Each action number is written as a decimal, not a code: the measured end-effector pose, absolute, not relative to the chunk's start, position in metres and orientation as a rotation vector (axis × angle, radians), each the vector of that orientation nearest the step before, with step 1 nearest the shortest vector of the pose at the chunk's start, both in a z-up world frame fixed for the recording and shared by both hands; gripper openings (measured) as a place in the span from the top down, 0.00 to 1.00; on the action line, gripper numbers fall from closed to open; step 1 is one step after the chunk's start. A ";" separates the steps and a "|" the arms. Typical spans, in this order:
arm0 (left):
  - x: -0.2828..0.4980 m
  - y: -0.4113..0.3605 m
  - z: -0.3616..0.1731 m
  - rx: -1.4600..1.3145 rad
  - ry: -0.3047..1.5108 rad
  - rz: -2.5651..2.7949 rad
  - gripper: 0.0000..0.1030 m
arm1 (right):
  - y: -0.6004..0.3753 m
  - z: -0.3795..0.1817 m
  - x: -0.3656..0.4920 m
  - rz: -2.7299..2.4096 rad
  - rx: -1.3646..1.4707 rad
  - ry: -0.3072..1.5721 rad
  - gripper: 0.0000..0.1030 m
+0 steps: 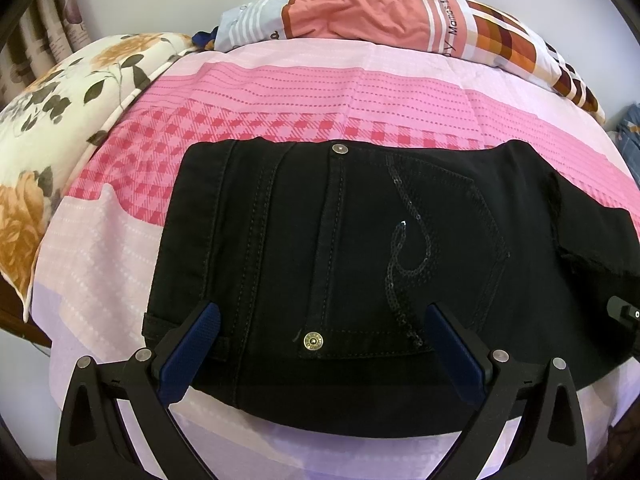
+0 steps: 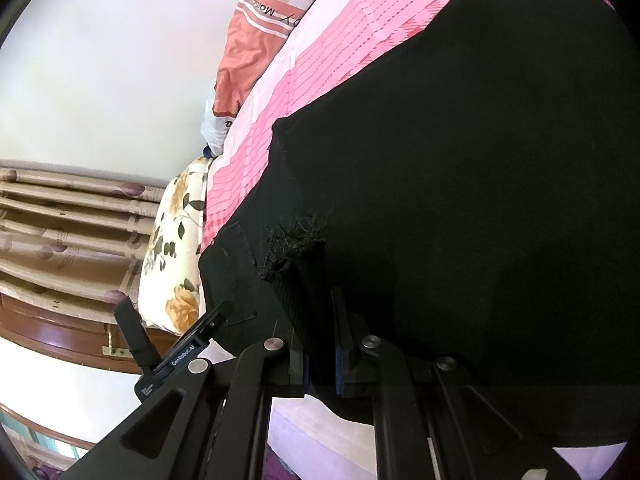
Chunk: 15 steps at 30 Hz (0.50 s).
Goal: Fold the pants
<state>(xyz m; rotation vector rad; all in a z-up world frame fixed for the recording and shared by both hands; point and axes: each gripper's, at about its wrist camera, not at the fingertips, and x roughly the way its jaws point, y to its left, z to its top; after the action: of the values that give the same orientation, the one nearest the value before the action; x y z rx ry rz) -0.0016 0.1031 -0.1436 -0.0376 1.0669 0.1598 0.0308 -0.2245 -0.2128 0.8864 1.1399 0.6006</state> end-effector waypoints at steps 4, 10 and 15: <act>-0.001 0.103 -0.144 -0.038 1.068 0.160 0.02 | -0.220 -0.213 0.031 0.607 0.878 1.144 0.90; -0.001 0.104 -0.145 -0.036 1.071 0.157 0.02 | -0.217 -0.213 0.032 0.620 0.871 1.139 0.90; -0.001 0.104 -0.145 -0.028 1.075 0.158 0.02 | -0.213 -0.211 0.034 0.634 0.870 1.138 0.90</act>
<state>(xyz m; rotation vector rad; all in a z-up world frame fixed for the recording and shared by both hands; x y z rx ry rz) -0.0010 0.1042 -0.1453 -0.0276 1.0749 0.1583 0.0337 -0.2126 -0.2111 0.8700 1.1378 0.6343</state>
